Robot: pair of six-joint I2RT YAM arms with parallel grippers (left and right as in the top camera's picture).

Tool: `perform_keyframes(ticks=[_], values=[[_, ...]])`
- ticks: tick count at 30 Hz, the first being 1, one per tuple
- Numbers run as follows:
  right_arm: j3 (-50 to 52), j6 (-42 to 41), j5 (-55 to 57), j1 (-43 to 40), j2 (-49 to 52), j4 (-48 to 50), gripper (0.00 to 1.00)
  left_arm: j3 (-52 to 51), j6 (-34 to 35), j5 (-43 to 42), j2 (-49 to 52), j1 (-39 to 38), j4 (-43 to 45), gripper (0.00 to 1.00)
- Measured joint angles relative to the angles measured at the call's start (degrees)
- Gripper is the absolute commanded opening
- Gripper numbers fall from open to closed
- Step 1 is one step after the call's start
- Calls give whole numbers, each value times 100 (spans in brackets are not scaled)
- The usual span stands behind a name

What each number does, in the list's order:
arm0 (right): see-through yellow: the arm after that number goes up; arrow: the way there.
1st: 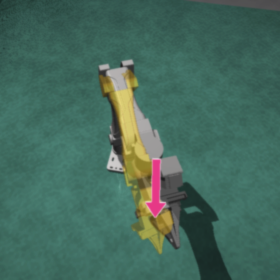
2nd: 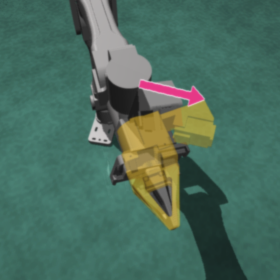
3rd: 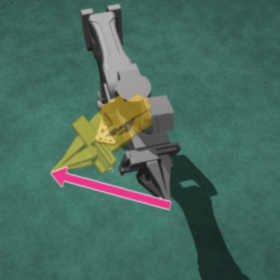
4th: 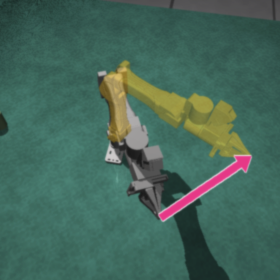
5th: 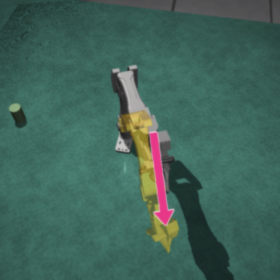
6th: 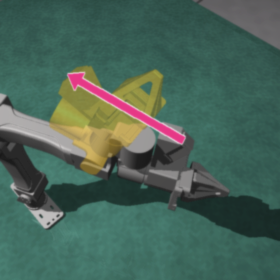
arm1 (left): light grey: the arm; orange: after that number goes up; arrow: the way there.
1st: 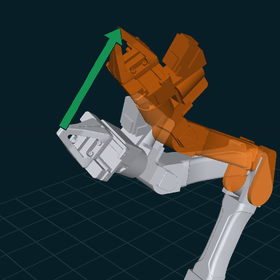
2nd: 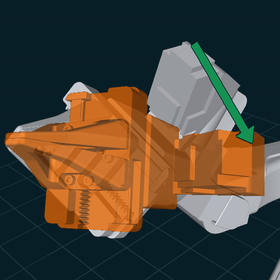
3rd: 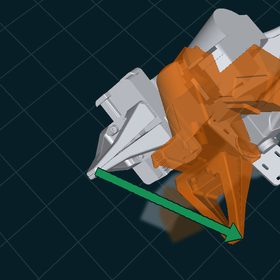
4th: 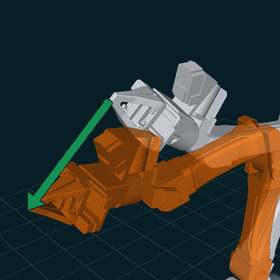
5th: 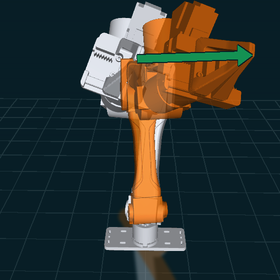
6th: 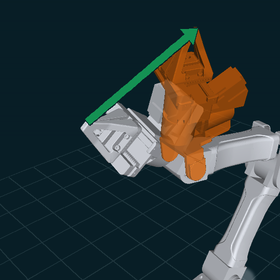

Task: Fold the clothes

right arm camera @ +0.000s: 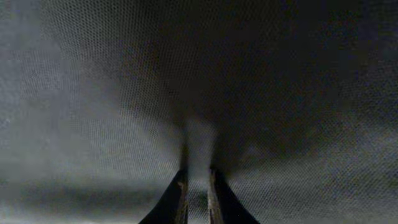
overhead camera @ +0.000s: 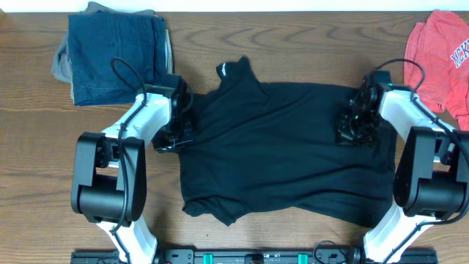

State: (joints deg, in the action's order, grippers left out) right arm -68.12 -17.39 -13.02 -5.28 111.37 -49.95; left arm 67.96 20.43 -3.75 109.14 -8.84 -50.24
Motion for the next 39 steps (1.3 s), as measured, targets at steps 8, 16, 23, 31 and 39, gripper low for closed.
perform_keyframes(ticks=[8, 16, 23, 31, 39], values=[[160, -282, 35, 0, -103, 177, 9, 0, 61, 160, 0, 501, -369, 6], [98, -389, 39, 0, -81, 114, 9, -2, 131, 245, -105, 848, -476, 6], [-46, -417, 44, 4, 13, 2, 8, -15, -33, -643, -929, 501, 636, 6], [-85, -459, 225, 219, 13, 4, 9, -13, -155, -1384, -710, -352, 2155, 6], [-118, -481, 348, 404, 24, -17, 8, -13, -208, -1497, -120, -560, 2835, 6]])
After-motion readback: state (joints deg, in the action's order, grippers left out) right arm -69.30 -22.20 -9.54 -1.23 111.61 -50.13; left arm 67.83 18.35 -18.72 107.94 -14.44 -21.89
